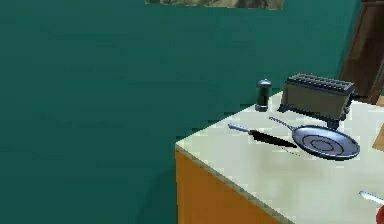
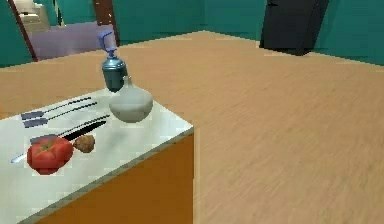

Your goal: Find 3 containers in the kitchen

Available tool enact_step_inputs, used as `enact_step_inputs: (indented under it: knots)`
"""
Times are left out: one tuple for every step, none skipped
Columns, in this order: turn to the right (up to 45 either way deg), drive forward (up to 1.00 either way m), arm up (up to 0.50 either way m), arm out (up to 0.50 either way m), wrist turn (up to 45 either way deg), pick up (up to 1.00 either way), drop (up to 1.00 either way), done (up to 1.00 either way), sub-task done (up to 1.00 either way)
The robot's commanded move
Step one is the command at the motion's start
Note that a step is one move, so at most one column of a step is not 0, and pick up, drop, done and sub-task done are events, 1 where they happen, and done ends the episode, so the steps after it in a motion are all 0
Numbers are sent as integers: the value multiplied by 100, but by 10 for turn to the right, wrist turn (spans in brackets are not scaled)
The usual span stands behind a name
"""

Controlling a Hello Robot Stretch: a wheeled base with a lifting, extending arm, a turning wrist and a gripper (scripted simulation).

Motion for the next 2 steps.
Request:
enact_step_inputs:
  knots:
    - [180,0,0,0,0,0,0,0,0]
    - [0,0,0,0,0,0,0,100,0]
